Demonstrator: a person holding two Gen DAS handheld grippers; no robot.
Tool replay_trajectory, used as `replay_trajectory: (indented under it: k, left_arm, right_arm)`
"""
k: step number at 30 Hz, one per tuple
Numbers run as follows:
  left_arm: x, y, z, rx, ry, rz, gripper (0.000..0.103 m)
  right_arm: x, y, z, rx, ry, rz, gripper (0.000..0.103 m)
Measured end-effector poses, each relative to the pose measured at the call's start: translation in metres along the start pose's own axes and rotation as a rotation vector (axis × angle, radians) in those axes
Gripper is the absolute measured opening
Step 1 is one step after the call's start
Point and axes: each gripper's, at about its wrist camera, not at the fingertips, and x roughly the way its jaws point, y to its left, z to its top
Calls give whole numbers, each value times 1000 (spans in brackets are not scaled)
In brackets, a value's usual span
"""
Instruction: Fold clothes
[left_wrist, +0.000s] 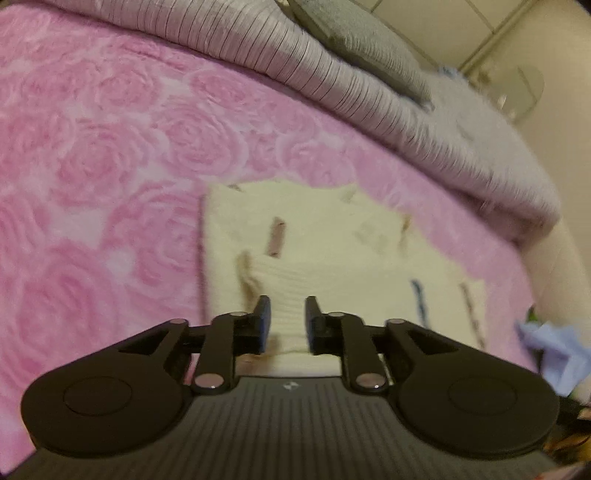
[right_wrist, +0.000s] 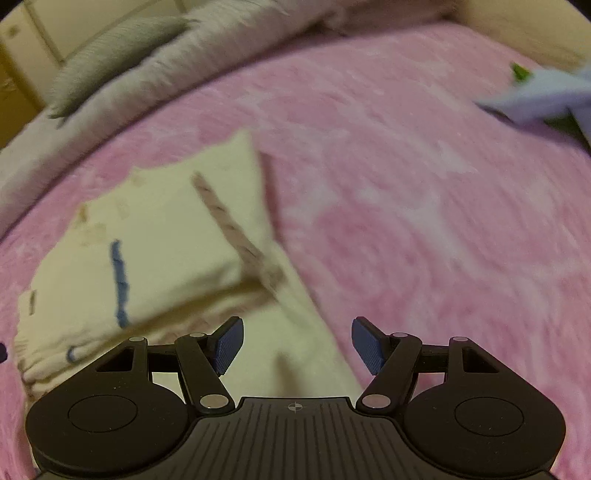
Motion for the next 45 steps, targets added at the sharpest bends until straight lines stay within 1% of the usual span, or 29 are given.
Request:
replay_trajectory:
  k: [1, 2, 4, 6, 7, 8, 11, 12, 14, 15, 16, 17, 18, 19, 22, 23, 25, 28, 29, 31, 32, 33, 34, 37, 39, 40, 42, 43, 45]
  left_arm:
    - [5, -2, -3, -9, 1, 7, 27]
    - [12, -3, -7, -18, 3, 36, 27]
    - [26, -2, -13, -45, -4, 121, 26]
    - [31, -1, -16, -66, -36, 133, 24]
    - [33, -1, -17, -63, -47, 137, 21]
    - [36, -3, -17, -29, -46, 137, 5]
    - [35, -10, -18, 104, -50, 133, 5]
    - [32, -11, -20, 149, -51, 134, 5]
    - [29, -4, -27, 232, -38, 180, 8]
    - [28, -1, -31, 270, -36, 210, 10]
    - [24, 1, -32, 289, -44, 243, 9]
    - [20, 2, -32, 300, -55, 270, 14]
    - [15, 3, -30, 294, -74, 283, 15]
    - [9, 3, -29, 289, -97, 290, 15]
    - [-11, -9, -37, 315, -182, 225, 15]
    - [-16, -14, -46, 335, -198, 197, 15]
    - [-25, -27, -75, 379, -200, 136, 16]
    - [-36, -35, -135, 386, -152, 92, 16]
    - [-40, -36, -155, 376, -130, 93, 16]
    - [-55, -34, -195, 339, -86, 132, 17]
    - [-66, -33, -212, 316, -78, 145, 18]
    - [-77, -33, -229, 301, -76, 155, 20]
    - [-87, -35, -242, 301, -82, 164, 26]
    - [-114, -43, -271, 280, -84, 202, 28]
    - [-135, -53, -278, 252, -68, 209, 27]
    - [-147, -59, -279, 242, -77, 204, 28]
    - [-171, -76, -286, 263, -120, 203, 31]
    - [-182, -84, -291, 280, -137, 209, 33]
    - [-197, -95, -301, 307, -152, 234, 34]
  right_arm:
    - [3, 0, 0, -23, -9, 16, 69]
    - [6, 0, 0, -45, -18, 33, 69]
    - [12, 0, 1, -90, -36, 65, 69]
    - [17, -4, -3, -123, -45, 90, 69]
    - [19, -12, -8, -133, -48, 94, 69]
    - [19, -19, -10, -135, -51, 99, 69]
    - [18, -36, -15, -152, -85, 101, 69]
    - [17, -39, -16, -155, -111, 99, 69]
    - [16, -44, -17, -153, -163, 101, 69]
    - [21, -44, -17, -146, -161, 105, 69]
    - [25, -44, -17, -139, -158, 110, 69]
    - [29, -41, -17, -136, -149, 98, 69]
    - [33, -39, -17, -134, -140, 85, 69]
    - [30, -37, -18, -142, -157, 88, 69]
    - [16, -31, -25, -175, -210, 121, 69]
    - [12, -29, -28, -187, -222, 131, 69]
    - [1, -24, -42, -224, -230, 150, 69]
    - [-19, -18, -80, -283, -247, 173, 69]
    - [-26, -18, -98, -285, -243, 161, 69]
    - [-39, -20, -135, -287, -234, 135, 69]
    - [-46, -21, -153, -288, -229, 123, 69]
    - [-52, -22, -169, -275, -205, 104, 69]
    - [-59, -23, -186, -263, -179, 86, 69]
    - [-79, -18, -217, -268, -171, 45, 69]
    - [-91, -13, -223, -251, -147, 27, 69]
    - [-101, -10, -224, -235, -142, 41, 69]
    - [-131, -2, -227, -213, -202, 89, 69]
    - [-146, 3, -228, -210, -244, 100, 69]
    - [-166, 10, -233, -215, -284, 107, 69]
